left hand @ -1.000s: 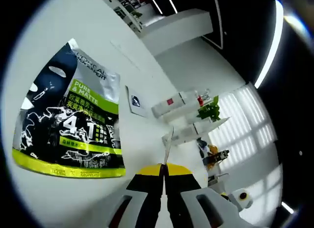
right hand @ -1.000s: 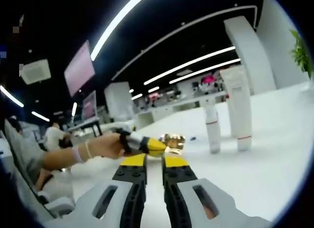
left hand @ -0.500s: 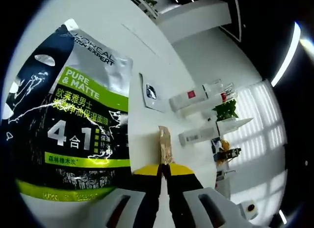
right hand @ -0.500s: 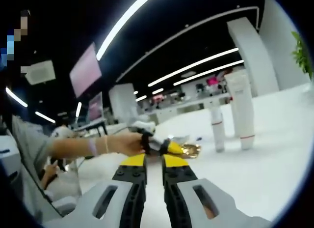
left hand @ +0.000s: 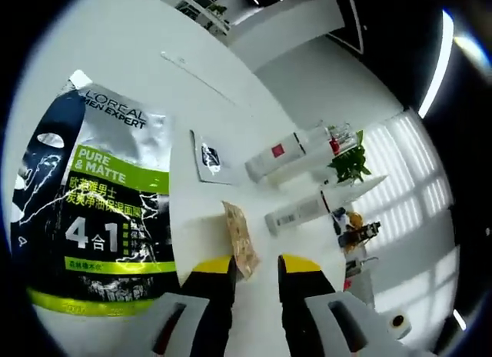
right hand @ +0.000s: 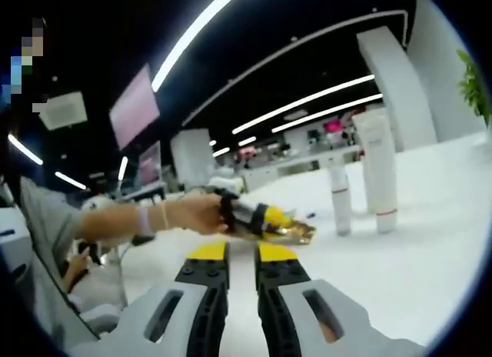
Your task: Arrange the skincare products in the storage area until every visible bottle or jar stands upright without overlapping.
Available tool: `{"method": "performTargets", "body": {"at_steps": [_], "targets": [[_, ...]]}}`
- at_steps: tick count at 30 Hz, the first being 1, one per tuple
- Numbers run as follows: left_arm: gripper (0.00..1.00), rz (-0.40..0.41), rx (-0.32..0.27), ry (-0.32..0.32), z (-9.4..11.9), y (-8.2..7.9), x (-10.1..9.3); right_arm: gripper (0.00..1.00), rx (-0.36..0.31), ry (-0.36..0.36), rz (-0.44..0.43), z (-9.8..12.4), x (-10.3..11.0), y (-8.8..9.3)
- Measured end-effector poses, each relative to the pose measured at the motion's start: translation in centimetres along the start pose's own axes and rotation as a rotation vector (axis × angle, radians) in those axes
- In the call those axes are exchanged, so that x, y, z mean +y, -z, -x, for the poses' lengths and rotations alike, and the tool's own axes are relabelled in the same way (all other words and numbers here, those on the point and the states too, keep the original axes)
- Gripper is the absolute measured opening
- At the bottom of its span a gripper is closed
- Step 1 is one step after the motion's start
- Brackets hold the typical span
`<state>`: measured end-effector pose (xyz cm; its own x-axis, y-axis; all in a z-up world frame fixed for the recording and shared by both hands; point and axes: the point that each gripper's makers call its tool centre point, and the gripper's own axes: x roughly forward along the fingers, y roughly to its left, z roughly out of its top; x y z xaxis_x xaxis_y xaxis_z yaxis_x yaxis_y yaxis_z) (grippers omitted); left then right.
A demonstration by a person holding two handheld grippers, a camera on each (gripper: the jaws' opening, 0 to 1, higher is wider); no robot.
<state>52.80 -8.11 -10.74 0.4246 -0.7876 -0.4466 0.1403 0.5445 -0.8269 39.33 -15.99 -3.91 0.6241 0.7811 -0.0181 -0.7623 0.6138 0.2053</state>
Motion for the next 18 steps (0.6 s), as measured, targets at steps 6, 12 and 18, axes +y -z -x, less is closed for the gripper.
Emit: {"method": "performTargets", "body": {"at_steps": [6, 12, 18], "targets": [[0.49, -0.131, -0.014, -0.066, 0.2, -0.7, -0.3, 0.11, -0.003, 0.012, -0.012, 0.6, -0.4, 0.1], [0.59, -0.200, 0.002, -0.078, -0.1, 0.2, -1.3, 0.11, -0.001, 0.034, -0.009, 0.8, -0.9, 0.4], [0.67, -0.299, -0.002, -0.147, -0.3, -0.7, -0.7, 0.10, -0.007, 0.058, 0.016, 1.1, -0.9, 0.1]]}}
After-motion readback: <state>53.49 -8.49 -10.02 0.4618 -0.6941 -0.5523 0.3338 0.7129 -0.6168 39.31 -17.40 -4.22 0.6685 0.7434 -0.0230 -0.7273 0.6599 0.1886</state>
